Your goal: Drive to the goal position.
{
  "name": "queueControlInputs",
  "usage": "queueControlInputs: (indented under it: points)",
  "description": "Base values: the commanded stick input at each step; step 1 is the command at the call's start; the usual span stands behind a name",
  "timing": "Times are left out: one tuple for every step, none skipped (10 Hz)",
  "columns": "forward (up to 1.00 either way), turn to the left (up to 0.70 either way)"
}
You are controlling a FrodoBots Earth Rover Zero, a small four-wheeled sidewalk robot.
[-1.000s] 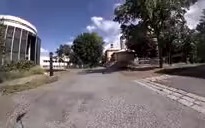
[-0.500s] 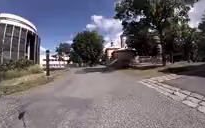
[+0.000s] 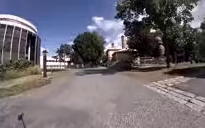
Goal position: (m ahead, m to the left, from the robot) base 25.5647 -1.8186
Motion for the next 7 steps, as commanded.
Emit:
queueControlInputs:
  points:
    - [0.85, 0.00]
    - [0.85, 0.00]
    - [0.85, 0.00]
    - [0.85, 0.00]
    - [0.85, 0.00]
    - [0.85, 0.00]
    - [0.85, 0.00]
